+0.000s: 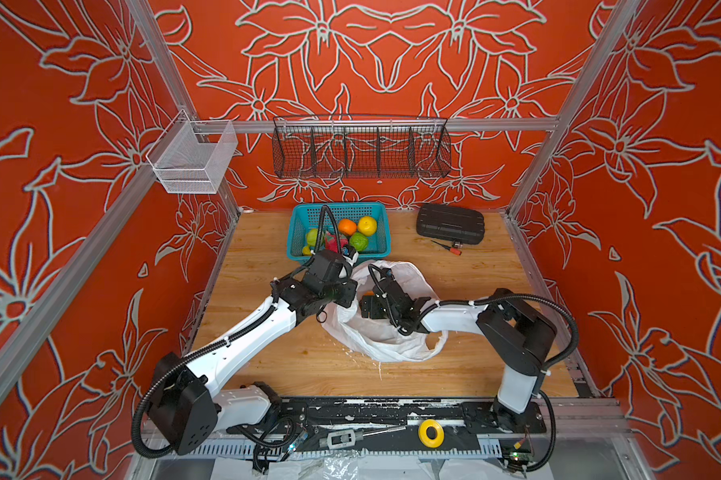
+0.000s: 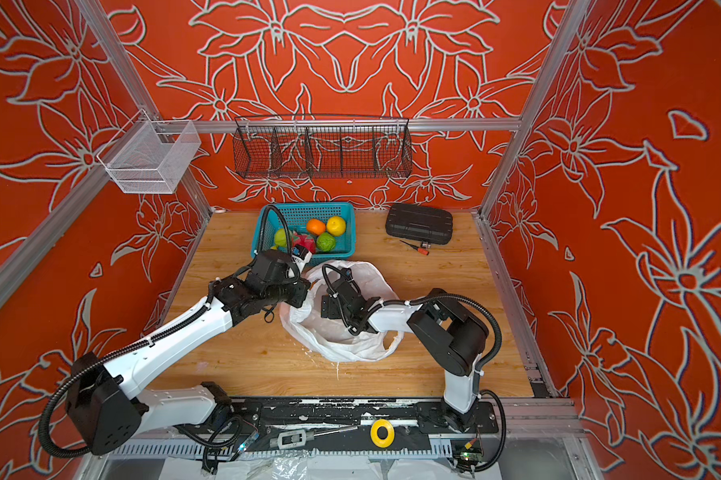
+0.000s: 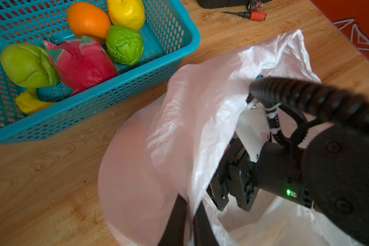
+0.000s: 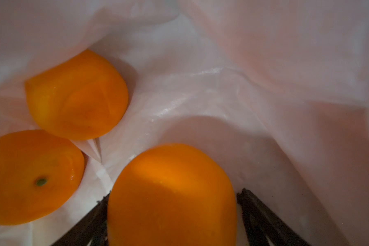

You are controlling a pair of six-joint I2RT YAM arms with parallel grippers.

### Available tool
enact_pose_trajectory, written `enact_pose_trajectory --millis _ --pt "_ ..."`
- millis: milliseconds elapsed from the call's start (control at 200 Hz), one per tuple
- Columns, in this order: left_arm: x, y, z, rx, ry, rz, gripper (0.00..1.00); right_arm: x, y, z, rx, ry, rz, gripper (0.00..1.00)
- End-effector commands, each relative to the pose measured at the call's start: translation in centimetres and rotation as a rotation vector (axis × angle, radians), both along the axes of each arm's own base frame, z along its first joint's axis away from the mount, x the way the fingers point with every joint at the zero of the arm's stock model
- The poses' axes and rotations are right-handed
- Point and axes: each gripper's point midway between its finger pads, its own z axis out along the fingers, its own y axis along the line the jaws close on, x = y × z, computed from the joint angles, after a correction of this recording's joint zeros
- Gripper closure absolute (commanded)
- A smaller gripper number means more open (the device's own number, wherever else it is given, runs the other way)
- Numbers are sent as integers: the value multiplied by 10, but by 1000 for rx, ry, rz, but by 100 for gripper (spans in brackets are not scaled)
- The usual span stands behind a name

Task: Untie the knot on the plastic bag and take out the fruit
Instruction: 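Close the right gripper on an orange and lift it from the bag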

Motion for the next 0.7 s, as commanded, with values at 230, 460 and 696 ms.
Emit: enact_pose_trajectory --millis 230,460,696 --pt "-2 1 3 -10 1 6 90 -6 2 21 34 -22 32 29" --pt "2 1 3 -17 -3 29 89 -26 -5 42 69 -52 95 32" --pt "7 1 1 -7 8 48 85 -54 -14 64 105 -70 148 33"
